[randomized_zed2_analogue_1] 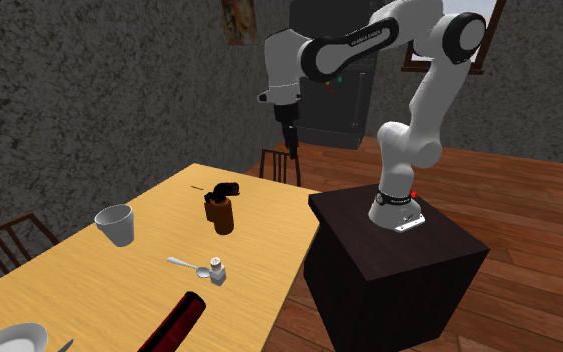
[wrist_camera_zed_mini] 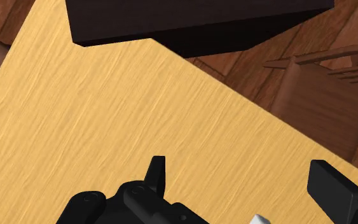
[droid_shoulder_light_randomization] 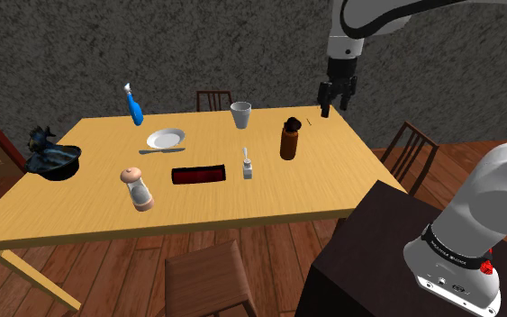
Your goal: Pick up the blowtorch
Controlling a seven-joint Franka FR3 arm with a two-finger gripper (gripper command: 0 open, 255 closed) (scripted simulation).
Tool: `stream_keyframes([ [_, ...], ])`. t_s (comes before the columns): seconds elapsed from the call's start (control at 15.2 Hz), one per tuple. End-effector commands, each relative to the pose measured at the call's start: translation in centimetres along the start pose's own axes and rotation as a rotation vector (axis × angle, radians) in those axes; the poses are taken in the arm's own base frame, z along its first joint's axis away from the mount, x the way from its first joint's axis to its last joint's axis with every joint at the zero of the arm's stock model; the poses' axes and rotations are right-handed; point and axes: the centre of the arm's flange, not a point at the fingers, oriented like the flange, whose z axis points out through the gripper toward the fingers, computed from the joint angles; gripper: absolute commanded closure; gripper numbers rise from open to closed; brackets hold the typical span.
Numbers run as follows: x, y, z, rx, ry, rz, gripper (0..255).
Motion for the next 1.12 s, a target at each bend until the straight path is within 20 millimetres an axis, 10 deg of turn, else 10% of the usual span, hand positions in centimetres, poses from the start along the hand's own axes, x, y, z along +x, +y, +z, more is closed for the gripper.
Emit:
stream_keyframes([
  [0.0,2.4,0.6,1.2,0.006,0.003,0.034,0],
  [1.06,20.1,7.5,10.0,0.060,0.024,0.294,0],
])
